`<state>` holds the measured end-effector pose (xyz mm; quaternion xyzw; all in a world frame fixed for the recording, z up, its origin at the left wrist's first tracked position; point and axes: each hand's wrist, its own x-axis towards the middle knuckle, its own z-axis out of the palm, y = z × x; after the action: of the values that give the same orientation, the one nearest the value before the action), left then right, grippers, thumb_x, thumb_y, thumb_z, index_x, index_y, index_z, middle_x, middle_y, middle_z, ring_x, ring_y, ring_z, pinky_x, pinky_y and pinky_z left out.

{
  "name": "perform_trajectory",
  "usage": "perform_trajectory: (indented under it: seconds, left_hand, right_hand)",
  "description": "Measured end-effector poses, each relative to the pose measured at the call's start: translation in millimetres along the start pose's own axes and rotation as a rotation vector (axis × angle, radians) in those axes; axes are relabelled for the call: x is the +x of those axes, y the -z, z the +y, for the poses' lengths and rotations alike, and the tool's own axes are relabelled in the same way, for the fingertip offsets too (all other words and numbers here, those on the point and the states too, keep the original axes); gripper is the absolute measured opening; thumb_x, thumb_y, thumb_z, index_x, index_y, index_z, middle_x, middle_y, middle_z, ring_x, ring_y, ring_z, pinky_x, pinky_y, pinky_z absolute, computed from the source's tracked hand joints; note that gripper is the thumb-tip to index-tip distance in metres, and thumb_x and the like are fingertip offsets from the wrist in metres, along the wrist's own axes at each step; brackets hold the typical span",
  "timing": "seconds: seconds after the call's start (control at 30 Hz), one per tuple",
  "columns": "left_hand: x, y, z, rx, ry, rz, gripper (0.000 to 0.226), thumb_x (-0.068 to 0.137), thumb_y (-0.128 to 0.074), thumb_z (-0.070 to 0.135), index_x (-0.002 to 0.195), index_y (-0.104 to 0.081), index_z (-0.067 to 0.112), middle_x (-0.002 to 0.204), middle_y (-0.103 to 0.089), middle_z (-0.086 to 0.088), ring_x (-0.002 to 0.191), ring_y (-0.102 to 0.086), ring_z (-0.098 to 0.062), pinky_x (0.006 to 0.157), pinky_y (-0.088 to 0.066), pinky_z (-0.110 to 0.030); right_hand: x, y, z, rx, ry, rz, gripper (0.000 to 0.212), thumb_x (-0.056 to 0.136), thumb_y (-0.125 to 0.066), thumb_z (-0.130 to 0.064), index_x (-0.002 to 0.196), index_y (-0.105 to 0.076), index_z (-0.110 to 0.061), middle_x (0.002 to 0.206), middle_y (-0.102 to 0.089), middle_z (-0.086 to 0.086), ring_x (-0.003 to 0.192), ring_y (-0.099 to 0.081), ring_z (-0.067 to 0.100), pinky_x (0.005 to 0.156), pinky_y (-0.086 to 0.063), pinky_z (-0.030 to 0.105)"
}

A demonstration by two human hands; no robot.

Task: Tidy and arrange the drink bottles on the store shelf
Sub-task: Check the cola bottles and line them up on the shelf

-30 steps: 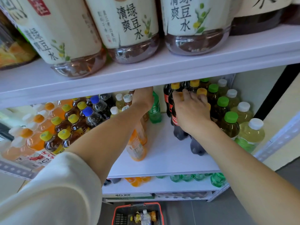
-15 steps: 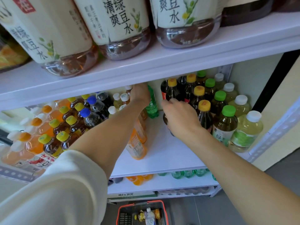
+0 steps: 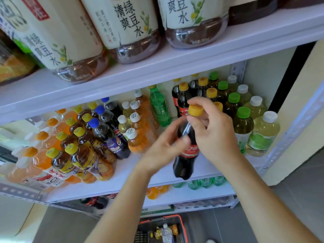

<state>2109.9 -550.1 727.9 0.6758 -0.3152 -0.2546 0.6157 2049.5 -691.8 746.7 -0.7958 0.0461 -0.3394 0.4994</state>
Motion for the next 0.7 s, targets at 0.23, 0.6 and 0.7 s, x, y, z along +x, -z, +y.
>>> perform_trajectory:
  seconds: [0.23, 0.6, 0.7]
  left_hand:
    - [-33.9, -43.3, -14.1, 0.021, -0.161, 0.408, 0.059, 0.073, -0.083, 0.025, 0.125, -0.055, 0.024, 0.112, -0.069, 0.003, 0.099, -0.068, -0.014, 0.080, -0.055, -0.028]
    - [-48.2, -38.2, 8.5, -0.790, 0.117, 0.414, 0.055, 0.056, -0.076, 0.058, 0.085, -0.080, 0.012, 0.093, -0.075, -0.014, 0.083, -0.073, -0.025, 0.070, -0.059, -0.035]
    - [-50.4, -37.7, 8.4, -0.785, 0.104, 0.411, 0.055, 0.063, -0.067, 0.064, 0.087, -0.080, 0.016, 0.095, -0.075, -0.011, 0.086, -0.073, -0.023, 0.075, -0.059, -0.035]
  right_hand:
    - [-14.0, 13.1, -13.5, 0.508, -0.123, -0.192, 0.053, 0.087, -0.070, -0.029, 0.135, -0.048, -0.028, 0.116, -0.070, -0.002, 0.110, -0.065, 0.007, 0.091, -0.052, 0.022]
    - [-105.6, 30.6, 13.5, 1.040, -0.931, -0.736, 0.078, 0.072, -0.071, -0.064, 0.128, -0.059, -0.010, 0.118, -0.059, 0.035, 0.097, -0.066, 0.045, 0.078, -0.056, 0.047]
    - [-111.7, 28.8, 7.4, 1.019, -0.924, -0.690, 0.075, 0.070, -0.077, -0.059, 0.117, -0.064, -0.003, 0.105, -0.062, 0.034, 0.083, -0.070, 0.040, 0.071, -0.057, 0.045]
